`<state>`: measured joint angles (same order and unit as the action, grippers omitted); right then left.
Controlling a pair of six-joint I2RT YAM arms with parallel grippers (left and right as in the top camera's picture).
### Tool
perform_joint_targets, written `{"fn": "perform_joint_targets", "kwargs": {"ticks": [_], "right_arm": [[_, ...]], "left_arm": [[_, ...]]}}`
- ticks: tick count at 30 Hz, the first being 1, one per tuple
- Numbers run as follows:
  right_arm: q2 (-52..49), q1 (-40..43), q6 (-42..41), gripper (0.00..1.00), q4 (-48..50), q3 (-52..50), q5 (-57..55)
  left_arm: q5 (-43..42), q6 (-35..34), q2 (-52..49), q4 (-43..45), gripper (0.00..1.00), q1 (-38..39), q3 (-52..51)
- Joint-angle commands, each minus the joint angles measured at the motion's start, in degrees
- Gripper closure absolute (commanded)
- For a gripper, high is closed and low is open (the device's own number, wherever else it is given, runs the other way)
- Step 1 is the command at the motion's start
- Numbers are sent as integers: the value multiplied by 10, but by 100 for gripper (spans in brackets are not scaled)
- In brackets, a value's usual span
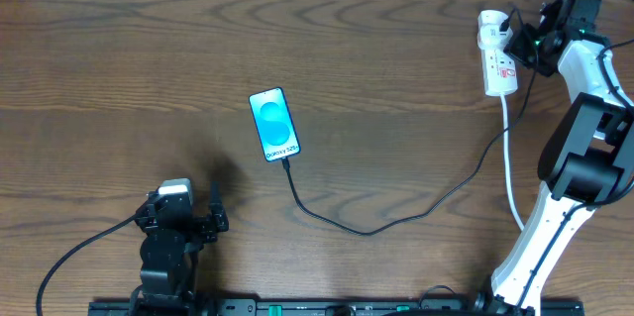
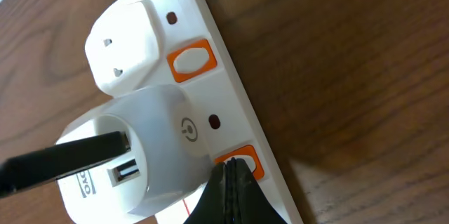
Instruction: Plug charger to phone and switch on socket
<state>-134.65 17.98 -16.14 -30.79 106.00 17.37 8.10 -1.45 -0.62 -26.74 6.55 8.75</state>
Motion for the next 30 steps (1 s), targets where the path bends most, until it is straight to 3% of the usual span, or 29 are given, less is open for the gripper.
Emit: {"fn": "perform_joint_targets", "kwargs": {"ticks": [1,30], "right_arm": [[-24,-14,-6,99,0,0,17],[-25,-44,6,99,-2,0,70]], "left_arm": [[7,0,5,1,7,3,-11],[7,0,5,1,7,3,-11]]}}
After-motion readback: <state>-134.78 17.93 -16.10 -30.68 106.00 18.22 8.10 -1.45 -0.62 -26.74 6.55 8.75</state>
